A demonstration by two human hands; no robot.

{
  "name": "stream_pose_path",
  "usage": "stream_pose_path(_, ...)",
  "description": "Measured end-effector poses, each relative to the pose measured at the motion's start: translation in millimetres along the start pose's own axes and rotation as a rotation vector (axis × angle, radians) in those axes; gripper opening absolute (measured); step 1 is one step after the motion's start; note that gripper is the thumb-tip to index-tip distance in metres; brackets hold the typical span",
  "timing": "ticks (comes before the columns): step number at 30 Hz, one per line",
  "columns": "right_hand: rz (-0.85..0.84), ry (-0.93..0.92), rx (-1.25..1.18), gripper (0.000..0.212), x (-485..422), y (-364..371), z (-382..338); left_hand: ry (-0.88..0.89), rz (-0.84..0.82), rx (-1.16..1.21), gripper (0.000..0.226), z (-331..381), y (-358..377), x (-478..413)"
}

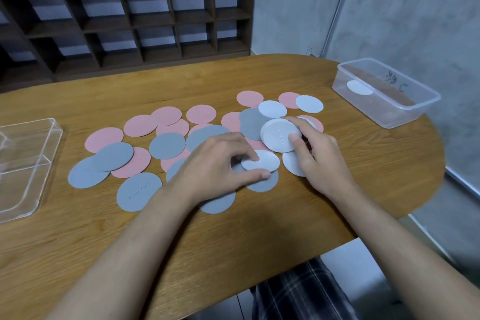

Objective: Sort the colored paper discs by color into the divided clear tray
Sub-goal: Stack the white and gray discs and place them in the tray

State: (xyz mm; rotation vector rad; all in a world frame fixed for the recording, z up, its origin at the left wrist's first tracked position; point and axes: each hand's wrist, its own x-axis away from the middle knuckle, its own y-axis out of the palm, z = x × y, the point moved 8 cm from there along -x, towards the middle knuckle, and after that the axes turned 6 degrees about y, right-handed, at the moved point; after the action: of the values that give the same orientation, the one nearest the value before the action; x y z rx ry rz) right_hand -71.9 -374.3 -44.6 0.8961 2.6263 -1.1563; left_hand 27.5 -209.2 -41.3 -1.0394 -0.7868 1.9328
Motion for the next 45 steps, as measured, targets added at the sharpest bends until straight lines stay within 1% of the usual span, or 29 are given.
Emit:
stream_pose_path(3,0.012,0.010,-0.017,0.036,0.2,-1.3,1.2,0.048,0.107,0.036,0.025,5.0,-8.9,-1.6)
stream_pose_path(6,0.034,0.007,-0.059,0.036,0.9,-3.4,0.9,0.110,0.237,-0.032,0.025,11.5,-20.4,-0.8)
stream_pose_path(9,0.043,0.010,-0.099,0.036,0.1,-4.8,1.8,0.138,0.329,-0.100,0.013,13.2,-28.2,0.5)
stream_pose_path(12,0.031,-0.009,-0.114,0.036,0.8,-3.7,0.7,0.105,0.389,-0.030,0.007,11.6,-31.6,0.4)
stream_pose_path(14,-0.006,-0.022,-0.122,0.037,2.7,-0.9,-1.8,0.033,0.410,0.063,0.004,7.4,-30.1,0.6)
stream_pose_path(16,-0.052,-0.039,-0.118,0.039,4.9,2.9,-5.6,-0.050,0.409,0.146,0.005,2.0,-24.9,0.8)
stream_pose_path(19,-0.095,-0.073,-0.096,0.039,7.0,6.0,-10.5,-0.126,0.410,0.241,0.025,-2.2,-18.0,1.7)
stream_pose_path(21,-0.117,-0.089,-0.087,0.040,7.7,7.1,-13.0,-0.139,0.407,0.240,0.032,-2.6,-15.7,0.7)
stream_pose_path(26,-0.160,-0.104,-0.037,0.043,9.8,12.4,-17.6,-0.132,0.418,0.162,0.020,-3.8,-15.3,0.5)
stream_pose_path(30,-0.113,-0.176,0.102,0.050,8.2,17.8,-20.9,-0.102,0.433,0.093,0.018,-3.2,-18.6,0.7)
stream_pose_path(33,-0.053,-0.214,0.125,0.046,8.0,12.8,-22.5,-0.048,0.409,0.023,0.018,0.9,-17.4,-1.9)
stream_pose_path(36,-0.075,-0.154,0.074,0.033,8.0,8.9,-18.9,-0.059,0.393,0.003,0.024,1.7,-16.9,-2.0)
stream_pose_path(39,-0.054,-0.053,-0.033,0.026,5.0,-4.9,-5.0,-0.072,0.355,-0.052,0.040,4.0,-14.0,-3.1)
stream_pose_path(42,-0.002,0.002,-0.106,0.026,1.4,-25.4,9.8,-0.033,0.255,-0.054,0.043,9.1,-3.3,-9.5)
stream_pose_path(45,0.026,0.041,-0.077,0.026,1.3,-43.0,27.1,0.018,0.121,-0.029,0.043,20.6,18.2,-17.6)
